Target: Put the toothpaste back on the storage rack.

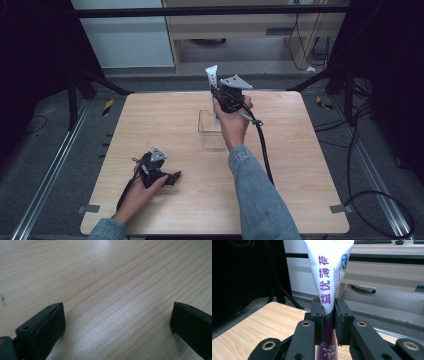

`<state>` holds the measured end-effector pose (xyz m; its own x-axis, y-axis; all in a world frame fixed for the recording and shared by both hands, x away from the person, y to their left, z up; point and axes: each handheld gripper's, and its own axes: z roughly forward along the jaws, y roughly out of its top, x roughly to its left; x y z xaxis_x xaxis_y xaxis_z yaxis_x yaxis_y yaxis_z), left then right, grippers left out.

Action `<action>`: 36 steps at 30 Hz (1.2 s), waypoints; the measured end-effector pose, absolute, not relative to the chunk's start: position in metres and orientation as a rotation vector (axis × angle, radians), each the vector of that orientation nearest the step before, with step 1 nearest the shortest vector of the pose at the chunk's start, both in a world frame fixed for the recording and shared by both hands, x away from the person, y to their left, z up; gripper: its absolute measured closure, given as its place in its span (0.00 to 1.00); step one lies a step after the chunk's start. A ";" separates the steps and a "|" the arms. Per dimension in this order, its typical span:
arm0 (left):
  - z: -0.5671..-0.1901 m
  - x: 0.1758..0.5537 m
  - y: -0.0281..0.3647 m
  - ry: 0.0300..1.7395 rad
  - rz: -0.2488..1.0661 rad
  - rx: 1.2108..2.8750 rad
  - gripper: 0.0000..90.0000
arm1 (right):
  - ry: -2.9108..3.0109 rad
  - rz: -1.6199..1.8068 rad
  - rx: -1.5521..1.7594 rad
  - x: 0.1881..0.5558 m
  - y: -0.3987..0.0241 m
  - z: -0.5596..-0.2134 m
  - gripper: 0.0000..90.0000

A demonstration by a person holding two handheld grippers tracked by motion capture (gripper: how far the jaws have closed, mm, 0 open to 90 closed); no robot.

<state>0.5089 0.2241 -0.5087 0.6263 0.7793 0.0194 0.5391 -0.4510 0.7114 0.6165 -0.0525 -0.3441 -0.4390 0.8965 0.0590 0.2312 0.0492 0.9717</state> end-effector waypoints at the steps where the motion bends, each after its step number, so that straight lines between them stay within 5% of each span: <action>1: -0.509 0.509 0.224 1.027 0.454 2.167 0.00 | 1.737 1.419 1.137 0.617 -0.052 -0.346 0.88; 36: -0.509 0.509 0.224 1.026 0.454 2.169 0.00 | 1.833 1.362 1.139 0.613 -0.043 -0.384 0.88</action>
<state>0.5090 0.2242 -0.5086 0.6275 0.7784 0.0208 0.5389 -0.4534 0.7099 0.6130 -0.0434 -0.3837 -0.4664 0.8838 0.0371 0.2906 0.1135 0.9501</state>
